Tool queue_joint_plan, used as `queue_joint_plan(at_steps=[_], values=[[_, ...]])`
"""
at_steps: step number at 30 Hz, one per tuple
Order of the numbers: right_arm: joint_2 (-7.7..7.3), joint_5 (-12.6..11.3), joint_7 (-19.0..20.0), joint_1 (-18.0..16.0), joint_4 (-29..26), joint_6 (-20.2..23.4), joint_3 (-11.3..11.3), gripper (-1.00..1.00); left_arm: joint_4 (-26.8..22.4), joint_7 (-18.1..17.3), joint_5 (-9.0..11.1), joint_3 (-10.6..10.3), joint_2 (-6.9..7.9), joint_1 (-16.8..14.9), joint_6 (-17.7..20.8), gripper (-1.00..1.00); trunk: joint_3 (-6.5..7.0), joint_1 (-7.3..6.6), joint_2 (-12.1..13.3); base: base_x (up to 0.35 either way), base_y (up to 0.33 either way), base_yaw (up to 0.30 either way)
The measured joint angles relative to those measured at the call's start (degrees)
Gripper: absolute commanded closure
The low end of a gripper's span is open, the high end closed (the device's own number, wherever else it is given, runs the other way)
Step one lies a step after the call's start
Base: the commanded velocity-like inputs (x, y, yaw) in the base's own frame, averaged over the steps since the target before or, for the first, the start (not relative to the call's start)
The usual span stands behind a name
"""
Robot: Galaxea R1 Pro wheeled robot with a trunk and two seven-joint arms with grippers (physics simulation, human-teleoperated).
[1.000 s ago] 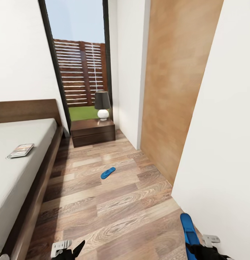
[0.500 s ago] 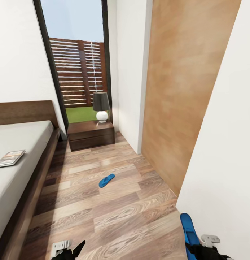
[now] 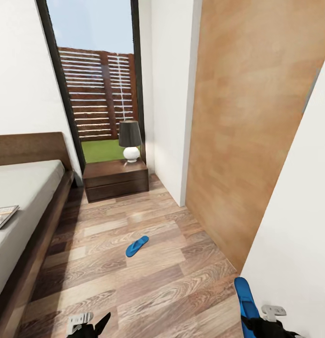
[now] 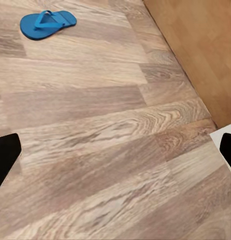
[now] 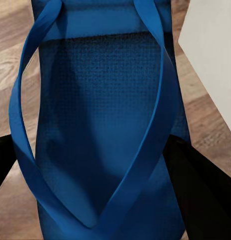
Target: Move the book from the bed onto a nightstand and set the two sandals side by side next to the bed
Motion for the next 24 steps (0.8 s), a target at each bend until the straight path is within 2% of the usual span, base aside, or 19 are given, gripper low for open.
queue_joint_plan(at_steps=[10,19,24], values=[[0.0,0.0,0.0,0.0,0.0,0.0,0.01,1.0,-0.01,0.0,0.02,0.02,0.0,0.0,-0.02,-1.0,0.0,0.0,0.0,0.304,0.114,0.0],[-0.01,-0.03,0.0,0.0,-0.01,0.0,-0.01,1.0,0.0,-0.08,0.03,0.07,0.0,0.0,-0.08,-1.0,0.0,0.03,0.0,0.069,0.036,0.0],[-0.03,-0.02,0.0,0.0,0.0,0.0,0.0,1.0,-0.01,-0.03,0.04,0.07,0.0,0.0,-0.08,-1.0,0.0,0.01,0.0,0.205,0.121,0.0]])
